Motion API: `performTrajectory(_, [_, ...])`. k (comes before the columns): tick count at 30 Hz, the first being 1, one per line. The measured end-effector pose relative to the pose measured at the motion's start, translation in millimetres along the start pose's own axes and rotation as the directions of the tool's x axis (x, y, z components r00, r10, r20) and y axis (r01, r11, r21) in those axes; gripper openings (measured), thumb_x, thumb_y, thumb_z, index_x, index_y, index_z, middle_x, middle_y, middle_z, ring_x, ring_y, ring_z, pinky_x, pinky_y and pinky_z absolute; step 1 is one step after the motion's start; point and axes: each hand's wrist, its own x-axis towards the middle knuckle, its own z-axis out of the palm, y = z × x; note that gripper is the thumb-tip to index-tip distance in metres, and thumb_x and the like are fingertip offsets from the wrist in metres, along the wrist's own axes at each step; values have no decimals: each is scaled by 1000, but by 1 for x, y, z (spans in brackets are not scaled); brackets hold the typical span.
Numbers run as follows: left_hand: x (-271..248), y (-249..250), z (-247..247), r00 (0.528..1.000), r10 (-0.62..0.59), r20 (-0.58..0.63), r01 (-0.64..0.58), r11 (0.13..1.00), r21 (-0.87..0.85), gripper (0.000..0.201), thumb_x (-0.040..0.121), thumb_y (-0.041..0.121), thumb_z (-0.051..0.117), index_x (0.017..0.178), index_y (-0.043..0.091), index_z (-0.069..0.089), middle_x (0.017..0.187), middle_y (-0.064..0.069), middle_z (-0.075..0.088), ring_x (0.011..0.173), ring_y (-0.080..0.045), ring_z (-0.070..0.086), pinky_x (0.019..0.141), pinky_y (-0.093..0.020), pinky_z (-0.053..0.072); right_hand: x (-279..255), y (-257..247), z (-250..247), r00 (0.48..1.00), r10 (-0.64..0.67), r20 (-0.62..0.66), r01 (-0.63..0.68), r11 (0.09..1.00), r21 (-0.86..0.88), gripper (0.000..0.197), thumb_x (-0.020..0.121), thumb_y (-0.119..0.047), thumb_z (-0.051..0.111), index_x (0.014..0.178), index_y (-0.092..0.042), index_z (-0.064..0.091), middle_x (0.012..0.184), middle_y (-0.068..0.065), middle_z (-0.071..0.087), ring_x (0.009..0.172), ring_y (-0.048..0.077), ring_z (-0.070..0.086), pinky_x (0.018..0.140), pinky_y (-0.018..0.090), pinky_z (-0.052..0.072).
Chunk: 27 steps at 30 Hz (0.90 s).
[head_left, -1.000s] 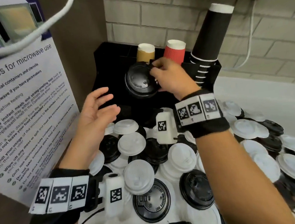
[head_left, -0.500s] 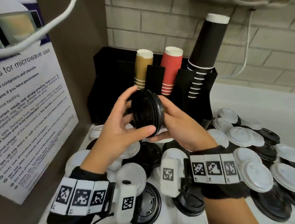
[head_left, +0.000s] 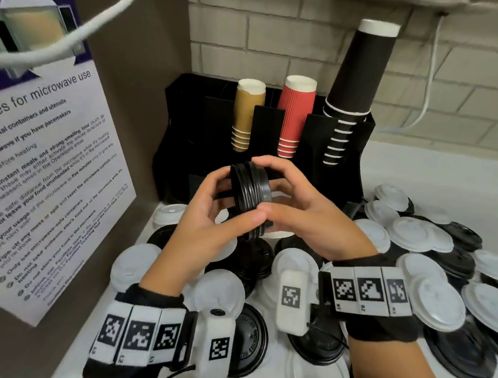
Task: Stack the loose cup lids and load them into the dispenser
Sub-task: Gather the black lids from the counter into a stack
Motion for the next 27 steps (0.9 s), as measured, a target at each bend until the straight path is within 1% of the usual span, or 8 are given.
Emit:
performTrajectory(2, [0, 2, -4, 1000, 15, 17, -15, 1000, 1, 71, 65, 44, 82, 129, 46, 50, 127, 14, 61, 120, -11, 59, 91, -20, 49, 1, 0, -1, 1000, -21, -9, 21, 1000, 7, 62, 75, -32, 74, 130, -43, 48, 118, 8, 57, 110, 33, 60, 90, 50, 55])
performTrajectory(7, [2, 5, -12, 997, 35, 70, -39, 998, 52, 82, 63, 48, 85, 135, 48, 45, 132, 14, 57, 123, -15, 57, 98, -32, 48, 3, -4, 2, 1000, -26, 11, 25, 999, 23, 63, 75, -27, 75, 131, -42, 51, 115, 2, 62, 105, 24, 64, 85, 37, 55])
performTrajectory(14, [6, 4, -19, 999, 42, 19, -42, 999, 29, 84, 58, 34, 85, 131, 42, 46, 128, 7, 58, 121, -13, 57, 96, -32, 48, 9, -8, 9, 1000, -2, 19, 1, 999, 51, 53, 88, -27, 64, 136, -41, 45, 123, 11, 59, 106, 23, 65, 86, 38, 56])
performTrajectory(17, [8, 7, -26, 993, 47, -107, -48, 999, -13, 82, 58, 34, 81, 129, 50, 43, 121, 4, 57, 111, -12, 61, 90, -34, 51, 25, -8, 3, 988, 93, -121, -115, 975, -190, 31, 98, -31, 51, 128, -27, 55, 118, 4, 61, 106, 16, 62, 84, 27, 57])
performTrajectory(19, [9, 8, -32, 984, 14, -176, -29, 996, -87, 76, 58, 31, 78, 126, 48, 46, 116, 3, 56, 105, -16, 61, 88, -43, 54, 38, -3, -1, 986, 142, -89, -167, 785, -597, 24, 96, -25, 57, 116, -15, 64, 109, -1, 65, 97, 13, 61, 82, 20, 53])
performTrajectory(21, [10, 8, -35, 977, -51, -206, 8, 979, -204, 67, 60, 27, 73, 121, 40, 49, 110, 2, 56, 99, -15, 61, 78, -40, 57, 48, 4, 3, 947, 316, 62, -106, 486, -867, 31, 88, -30, 67, 114, -12, 65, 111, 1, 64, 101, 14, 58, 87, 26, 49])
performTrajectory(25, [11, 7, -37, 953, -229, -197, 119, 884, -451, 47, 66, 29, 64, 111, 20, 57, 100, -4, 60, 91, -19, 64, 65, -34, 58, 57, 22, 24, 806, 584, 94, 103, 19, -995, 75, 71, -53, 77, 133, -19, 52, 128, 3, 47, 121, 23, 43, 88, 36, 44])
performTrajectory(27, [10, 6, -38, 936, -306, -172, 174, 830, -530, 47, 67, 33, 62, 108, 11, 60, 95, -7, 66, 92, -24, 66, 66, -38, 58, 59, 30, 31, 787, 613, 69, 157, -91, -984, 89, 65, -59, 79, 138, -20, 46, 135, 5, 40, 127, 25, 35, 94, 40, 43])
